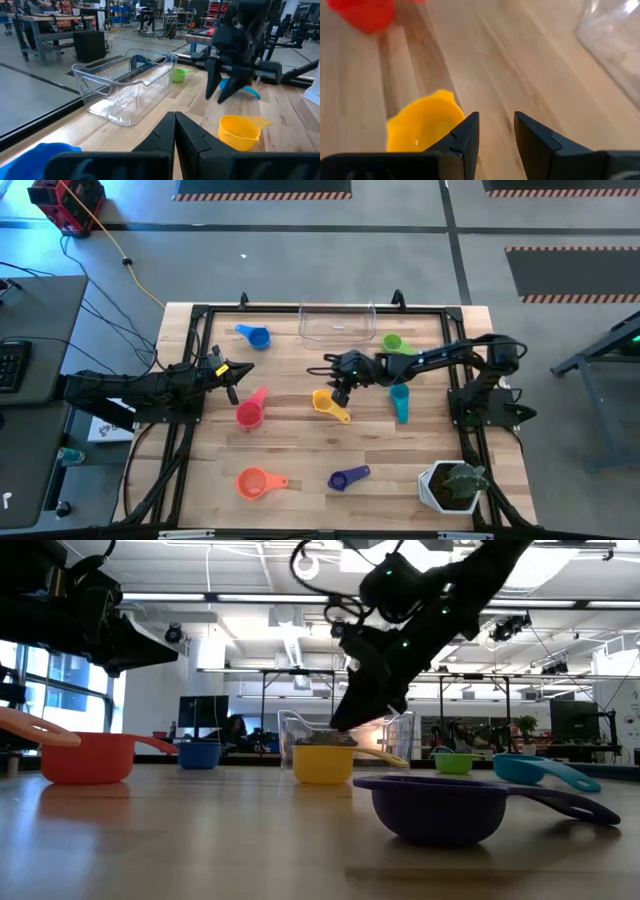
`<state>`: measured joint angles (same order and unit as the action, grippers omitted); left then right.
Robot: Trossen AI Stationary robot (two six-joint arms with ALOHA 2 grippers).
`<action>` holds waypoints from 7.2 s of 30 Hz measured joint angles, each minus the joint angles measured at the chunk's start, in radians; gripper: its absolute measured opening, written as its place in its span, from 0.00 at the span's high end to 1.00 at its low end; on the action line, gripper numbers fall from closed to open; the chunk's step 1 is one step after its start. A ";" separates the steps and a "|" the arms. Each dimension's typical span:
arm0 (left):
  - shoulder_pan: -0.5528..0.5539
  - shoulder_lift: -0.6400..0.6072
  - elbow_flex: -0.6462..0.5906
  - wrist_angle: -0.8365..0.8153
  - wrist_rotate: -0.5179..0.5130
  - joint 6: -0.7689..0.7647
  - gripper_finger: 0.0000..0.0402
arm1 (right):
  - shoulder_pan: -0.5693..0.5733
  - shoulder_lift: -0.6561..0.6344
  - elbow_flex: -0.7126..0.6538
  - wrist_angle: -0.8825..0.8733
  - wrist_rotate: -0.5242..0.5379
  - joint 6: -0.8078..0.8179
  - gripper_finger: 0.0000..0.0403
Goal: Nest measuring cups in basket
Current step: Adjust the yellow measuring cup, then stack the red measuring cup into the orange measuring cup
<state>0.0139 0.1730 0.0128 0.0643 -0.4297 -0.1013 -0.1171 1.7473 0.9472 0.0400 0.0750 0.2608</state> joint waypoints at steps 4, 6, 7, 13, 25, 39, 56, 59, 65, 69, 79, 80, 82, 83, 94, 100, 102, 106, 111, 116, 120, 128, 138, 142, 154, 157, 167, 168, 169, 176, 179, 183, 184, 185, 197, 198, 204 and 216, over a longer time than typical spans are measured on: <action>0.000 0.000 0.000 0.000 0.000 0.000 1.00 | 0.011 0.051 0.055 -0.062 -0.004 -0.016 0.72; 0.000 0.000 0.000 0.001 0.000 0.000 1.00 | 0.019 0.070 0.071 -0.084 -0.007 -0.017 0.72; 0.000 0.000 0.000 0.000 0.000 0.000 1.00 | 0.023 0.076 0.077 -0.088 -0.009 -0.018 0.72; 0.000 0.000 0.000 0.001 0.000 0.000 1.00 | 0.042 0.081 0.089 -0.100 -0.016 -0.026 0.72; 0.000 0.000 0.000 0.000 0.000 0.000 1.00 | 0.046 0.081 0.088 -0.140 -0.028 -0.004 0.72; 0.000 0.000 0.000 0.000 0.000 -0.001 1.00 | 0.046 0.081 0.088 -0.171 -0.061 0.046 0.72; 0.000 0.000 0.000 0.000 0.000 0.000 1.00 | 0.046 0.081 0.086 -0.171 -0.077 0.052 0.96; 0.000 0.000 0.000 0.000 0.000 0.000 1.00 | 0.046 0.081 0.086 -0.170 -0.075 0.030 0.99; 0.000 0.000 0.000 0.000 0.000 0.000 1.00 | 0.037 0.080 0.089 -0.172 -0.012 -0.017 0.99; 0.000 0.000 0.000 0.000 0.000 0.000 1.00 | 0.006 0.080 0.140 -0.212 -0.023 -0.061 1.00; 0.000 0.000 0.000 0.010 0.000 0.044 1.00 | -0.104 0.085 0.247 -0.381 -0.064 -0.149 1.00; 0.000 0.000 0.000 0.017 0.000 0.057 1.00 | -0.110 0.092 0.247 -0.383 -0.077 -0.149 1.00; 0.000 0.000 0.000 0.025 -0.001 0.070 1.00 | -0.119 0.116 0.247 -0.394 -0.088 -0.149 1.00; 0.000 0.000 0.000 0.032 -0.001 0.070 1.00 | -0.121 0.126 0.247 -0.397 -0.093 -0.149 1.00; 0.000 0.000 0.000 0.055 -0.006 0.096 1.00 | -0.120 0.137 0.247 -0.395 -0.101 -0.157 1.00; 0.000 0.000 0.000 0.054 -0.006 0.095 0.93 | -0.120 0.137 0.247 -0.397 -0.098 -0.157 0.96; 0.000 0.000 0.000 0.055 -0.019 0.092 0.89 | -0.119 0.137 0.247 -0.397 -0.094 -0.157 0.94; 0.000 0.000 0.000 0.070 -0.081 0.027 0.82 | -0.112 0.137 0.247 -0.396 -0.040 -0.161 0.89; 0.000 0.000 0.000 0.069 -0.101 0.001 0.78 | -0.103 0.137 0.247 -0.395 -0.027 -0.167 0.81; 0.000 0.000 0.000 0.069 -0.101 0.002 0.78 | -0.093 0.137 0.249 -0.399 -0.022 -0.165 0.73; 0.000 0.000 0.016 0.064 -0.101 0.034 0.78 | -0.092 0.138 0.281 -0.420 -0.023 -0.160 0.69; -0.001 0.000 0.088 -0.039 -0.073 0.023 0.78 | -0.090 0.138 0.356 -0.514 -0.023 -0.164 0.68; -0.001 0.034 0.312 -0.481 -0.077 -0.237 0.78 | -0.090 0.138 0.413 -0.547 -0.063 -0.164 0.68; -0.001 0.096 0.398 -0.595 -0.041 -0.348 0.78 | -0.090 0.138 0.428 -0.559 -0.121 -0.144 0.68; -0.002 0.422 0.669 -0.876 0.159 -0.538 0.78 | -0.043 0.138 0.461 -0.578 -0.162 -0.051 0.68; -0.001 0.483 0.681 -0.927 0.204 -0.577 0.78 | -0.028 0.138 0.461 -0.578 -0.162 -0.051 0.68; -0.001 0.624 0.681 -1.011 0.325 -0.675 0.78 | 0.001 0.138 0.461 -0.579 -0.161 -0.059 0.68; -0.001 0.636 0.681 -1.019 0.324 -0.682 0.78 | 0.002 0.138 0.461 -0.579 -0.161 -0.059 0.68; -0.001 0.645 0.681 -1.025 0.324 -0.684 0.78 | 0.002 0.138 0.461 -0.579 -0.161 -0.059 0.68; -0.001 0.716 0.681 -1.044 0.332 -0.708 0.78 | 0.002 0.138 0.461 -0.601 -0.161 -0.084 0.68; -0.001 0.750 0.681 -1.045 0.336 -0.709 0.78 | 0.002 0.138 0.461 -0.608 -0.160 -0.083 0.68; -0.001 0.800 0.681 -1.047 0.355 -0.709 0.78 | 0.002 0.138 0.461 -0.621 -0.160 -0.085 0.68; -0.001 0.812 0.681 -1.047 0.362 -0.709 0.78 | 0.002 0.138 0.461 -0.624 -0.160 -0.085 0.68; -0.001 0.825 0.681 -1.047 0.367 -0.709 0.78 | 0.002 0.138 0.461 -0.625 -0.160 -0.085 0.68; -0.004 0.922 0.681 -1.047 0.407 -0.708 0.78 | 0.002 0.138 0.460 -0.628 -0.160 -0.086 0.68; -0.006 0.926 0.681 -1.047 0.407 -0.708 0.78 | 0.002 0.138 0.460 -0.628 -0.160 -0.086 0.68; -0.034 0.952 0.681 -1.042 0.408 -0.709 0.78 | 0.002 0.138 0.460 -0.628 -0.160 -0.086 0.68; -0.069 1.036 0.681 -1.023 0.412 -0.735 0.78 | 0.002 0.137 0.460 -0.630 -0.161 -0.082 0.68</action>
<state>-0.0547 1.2094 0.6933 -0.9584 -0.0177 -0.8363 -0.1146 1.8847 1.4071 -0.5903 -0.0856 0.1783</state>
